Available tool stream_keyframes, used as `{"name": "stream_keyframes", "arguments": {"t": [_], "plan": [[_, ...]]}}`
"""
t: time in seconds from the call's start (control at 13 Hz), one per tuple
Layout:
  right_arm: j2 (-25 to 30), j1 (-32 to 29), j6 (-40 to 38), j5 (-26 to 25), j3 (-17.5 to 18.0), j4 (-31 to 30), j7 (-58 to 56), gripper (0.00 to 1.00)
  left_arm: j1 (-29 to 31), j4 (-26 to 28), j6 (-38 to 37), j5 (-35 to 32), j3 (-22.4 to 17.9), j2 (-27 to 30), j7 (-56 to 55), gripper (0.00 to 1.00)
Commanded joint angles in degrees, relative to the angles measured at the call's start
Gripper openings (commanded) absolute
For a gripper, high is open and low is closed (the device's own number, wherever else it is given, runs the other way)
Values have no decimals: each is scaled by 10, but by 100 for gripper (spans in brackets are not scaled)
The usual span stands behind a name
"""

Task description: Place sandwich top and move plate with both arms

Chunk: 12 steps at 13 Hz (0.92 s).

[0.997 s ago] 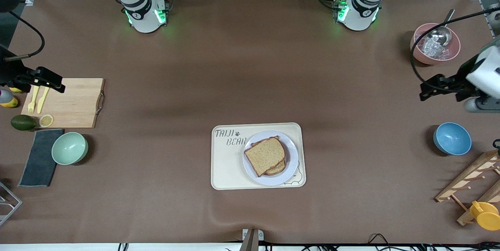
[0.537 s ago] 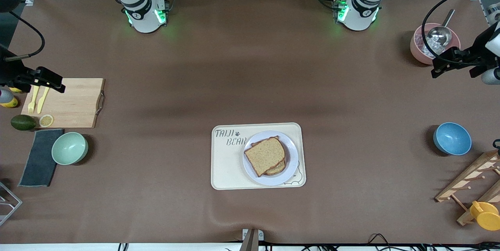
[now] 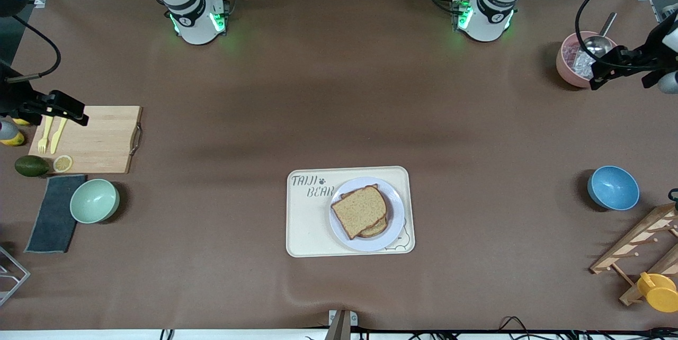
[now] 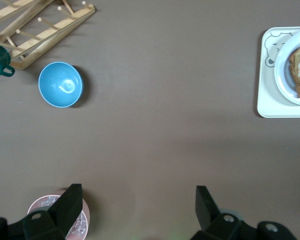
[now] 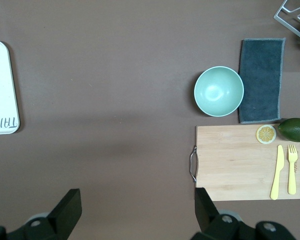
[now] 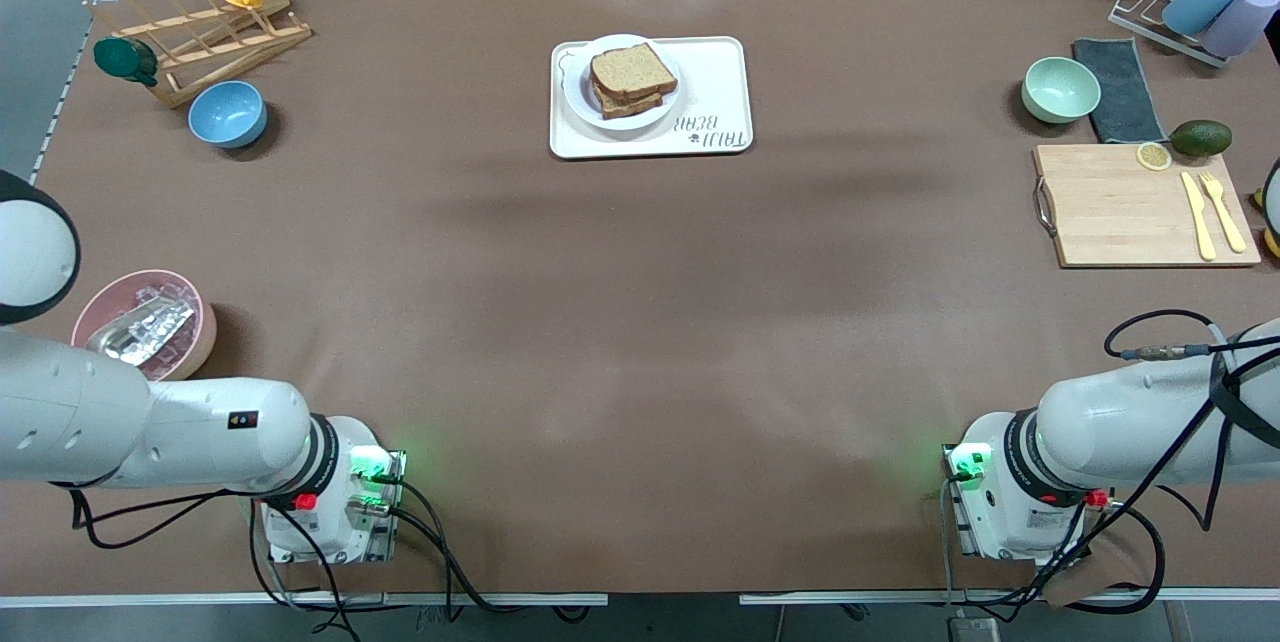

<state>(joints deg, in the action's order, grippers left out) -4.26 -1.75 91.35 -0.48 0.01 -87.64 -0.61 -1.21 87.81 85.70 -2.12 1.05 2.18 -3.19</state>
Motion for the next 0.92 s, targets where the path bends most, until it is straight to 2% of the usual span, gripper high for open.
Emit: {"name": "stream_keyframes", "arguments": {"t": [0.0,0.15,0.84], "plan": [[0,0,-5,-4,2,4,7,100,-26,10,12,-3,-31,-1,6,100],[0,0,-5,-4,2,4,7,100,-19,-12,-1,-3,-25,-16,11,100],[0,0,-5,-4,2,4,7,100,-24,-11,-15,4,-26,-9,21,100]]}}
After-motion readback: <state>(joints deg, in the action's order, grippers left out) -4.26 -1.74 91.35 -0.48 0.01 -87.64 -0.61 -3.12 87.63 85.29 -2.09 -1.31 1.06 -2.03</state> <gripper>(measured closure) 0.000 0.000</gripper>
